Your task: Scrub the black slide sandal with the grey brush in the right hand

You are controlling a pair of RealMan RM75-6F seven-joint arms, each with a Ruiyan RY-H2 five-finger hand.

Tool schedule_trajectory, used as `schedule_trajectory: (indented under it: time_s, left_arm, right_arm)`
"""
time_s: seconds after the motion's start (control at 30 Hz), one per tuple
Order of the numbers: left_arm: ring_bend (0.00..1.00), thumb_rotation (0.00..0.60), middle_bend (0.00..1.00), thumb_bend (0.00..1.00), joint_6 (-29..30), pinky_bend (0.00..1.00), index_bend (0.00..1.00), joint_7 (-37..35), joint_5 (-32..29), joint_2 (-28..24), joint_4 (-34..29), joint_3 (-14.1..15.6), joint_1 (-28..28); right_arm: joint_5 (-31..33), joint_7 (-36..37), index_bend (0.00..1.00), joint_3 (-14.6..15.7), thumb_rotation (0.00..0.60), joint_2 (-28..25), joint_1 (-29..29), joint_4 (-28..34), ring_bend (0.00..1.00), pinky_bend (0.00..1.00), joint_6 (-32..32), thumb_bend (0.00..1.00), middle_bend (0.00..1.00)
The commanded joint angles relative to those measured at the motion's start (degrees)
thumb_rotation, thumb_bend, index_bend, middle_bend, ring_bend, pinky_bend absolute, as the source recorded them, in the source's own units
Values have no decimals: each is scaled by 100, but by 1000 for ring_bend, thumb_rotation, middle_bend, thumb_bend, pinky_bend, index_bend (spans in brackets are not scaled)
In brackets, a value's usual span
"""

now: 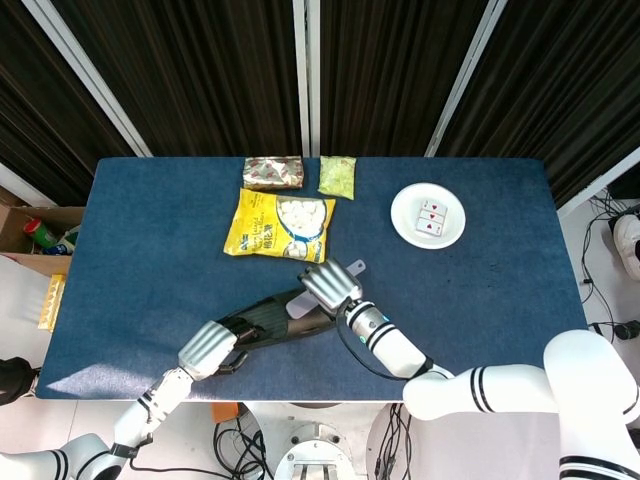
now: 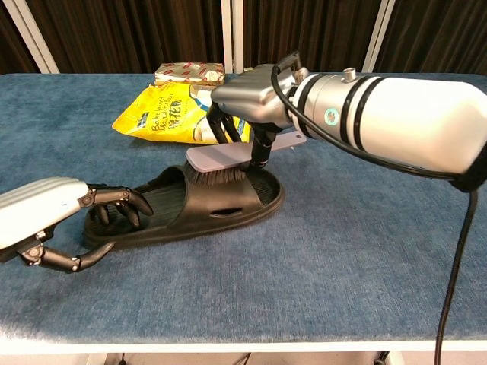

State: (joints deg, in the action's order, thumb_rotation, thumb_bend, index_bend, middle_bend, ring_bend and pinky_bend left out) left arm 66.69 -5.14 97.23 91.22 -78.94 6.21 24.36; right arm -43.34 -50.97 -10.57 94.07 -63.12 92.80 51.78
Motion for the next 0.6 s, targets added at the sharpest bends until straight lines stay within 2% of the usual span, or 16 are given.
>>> schedule_trajectory:
  time_s: [0.03, 0.17, 0.3, 0.43, 0.6]
  left_arm:
    - [293, 600, 364, 516, -6, 408, 264, -17, -8, 3, 10, 7, 13]
    - [293, 600, 364, 516, 1, 408, 264, -40, -17, 2, 20, 17, 30]
    - [293, 600, 364, 517, -2, 408, 264, -54, -30, -11, 17, 27, 45]
    - [293, 600, 364, 517, -11, 408, 264, -68, -41, -17, 20, 36, 62]
    - [293, 600, 364, 521, -8, 408, 264, -71, -48, -4, 23, 44, 77]
  right_arm:
    - [-12, -99, 966, -83, 600, 381, -272, -564, 689, 715, 49, 511, 771]
    - [-244, 24, 967, -222, 600, 756, -417, -1116, 689, 715, 225, 511, 771]
    - [-437, 226, 971, -307, 600, 945, -444, -1355, 689, 715, 342, 512, 771]
    - [-475, 355, 974, -276, 600, 882, -415, -1226, 689, 715, 238, 512, 771]
    - [-113, 323, 977, -111, 600, 370, -429, -623, 689, 716, -270, 515, 771]
